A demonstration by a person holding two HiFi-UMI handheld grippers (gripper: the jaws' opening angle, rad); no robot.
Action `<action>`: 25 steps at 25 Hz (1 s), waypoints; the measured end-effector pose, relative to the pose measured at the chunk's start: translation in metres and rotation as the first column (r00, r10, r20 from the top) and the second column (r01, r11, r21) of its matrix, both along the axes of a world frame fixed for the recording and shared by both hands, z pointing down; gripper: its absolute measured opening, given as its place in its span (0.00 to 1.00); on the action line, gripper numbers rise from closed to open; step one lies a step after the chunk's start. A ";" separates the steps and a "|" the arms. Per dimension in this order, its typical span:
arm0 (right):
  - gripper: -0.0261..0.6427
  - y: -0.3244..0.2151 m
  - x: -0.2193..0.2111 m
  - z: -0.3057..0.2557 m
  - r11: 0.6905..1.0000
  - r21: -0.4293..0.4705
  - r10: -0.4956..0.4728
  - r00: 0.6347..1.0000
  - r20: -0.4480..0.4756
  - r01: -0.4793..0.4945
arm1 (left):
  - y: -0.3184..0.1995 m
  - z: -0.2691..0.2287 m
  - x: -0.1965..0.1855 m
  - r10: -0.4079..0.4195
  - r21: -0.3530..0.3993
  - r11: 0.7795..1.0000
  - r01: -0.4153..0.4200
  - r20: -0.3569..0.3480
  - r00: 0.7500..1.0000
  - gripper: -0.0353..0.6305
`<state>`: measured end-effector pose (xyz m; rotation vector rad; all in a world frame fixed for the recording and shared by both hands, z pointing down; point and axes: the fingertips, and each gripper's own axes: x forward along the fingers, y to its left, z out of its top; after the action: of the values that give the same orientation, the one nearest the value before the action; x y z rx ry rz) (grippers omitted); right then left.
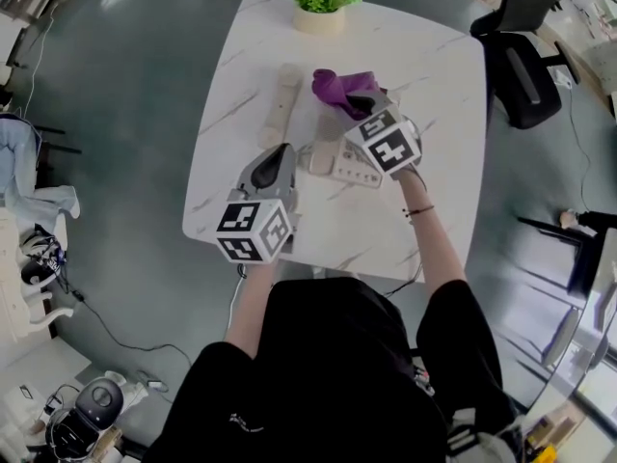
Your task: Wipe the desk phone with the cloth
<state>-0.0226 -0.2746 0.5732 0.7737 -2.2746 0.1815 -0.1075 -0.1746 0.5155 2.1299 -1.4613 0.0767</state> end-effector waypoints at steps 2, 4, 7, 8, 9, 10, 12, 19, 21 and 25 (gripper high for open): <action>0.09 0.002 0.000 0.000 1.000 -0.002 0.000 1.000 0.002 0.000 | 0.002 -0.001 0.000 0.001 0.002 1.000 -0.001 0.002 1.000 0.05; 0.09 0.004 0.000 0.000 1.000 -0.003 0.002 1.000 0.002 -0.002 | 0.005 -0.002 0.000 0.002 0.004 1.000 -0.002 0.003 1.000 0.05; 0.09 0.007 0.000 0.000 1.000 -0.007 0.007 1.000 0.004 -0.007 | 0.008 -0.002 -0.001 0.003 0.004 1.000 -0.003 0.006 1.000 0.05; 0.09 0.008 0.000 0.000 1.000 -0.010 0.009 1.000 0.006 -0.009 | 0.009 -0.002 -0.001 0.003 0.004 1.000 -0.003 0.007 1.000 0.05; 0.09 0.009 -0.001 0.000 1.000 -0.013 0.011 1.000 0.007 -0.011 | 0.010 -0.002 -0.002 0.001 0.004 1.000 -0.001 0.008 1.000 0.05; 0.09 0.010 -0.001 0.001 1.000 -0.016 0.012 1.000 0.007 -0.012 | 0.011 -0.002 -0.003 0.000 0.005 1.000 0.000 0.008 1.000 0.05; 0.09 0.012 -0.001 0.001 1.000 -0.020 0.014 1.000 0.008 -0.014 | 0.013 -0.002 -0.005 -0.002 0.005 1.000 0.002 0.009 1.000 0.05; 0.09 0.022 -0.002 0.002 0.999 -0.037 0.002 1.000 0.003 -0.002 | 0.020 0.001 -0.003 0.008 -0.003 1.000 -0.008 0.014 1.000 0.05; 0.09 0.026 -0.002 0.003 0.999 -0.041 -0.003 1.000 0.002 0.003 | 0.021 0.001 -0.002 0.012 -0.004 1.000 -0.012 0.016 1.000 0.05; 0.09 0.032 -0.003 0.005 0.999 -0.047 -0.011 1.000 -0.003 0.011 | 0.022 0.001 -0.002 0.016 -0.005 1.000 -0.016 0.018 1.000 0.05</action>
<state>-0.0259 -0.2430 0.5780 0.7369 -2.2626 0.2274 -0.1097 -0.1530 0.5162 2.1422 -1.4532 0.1055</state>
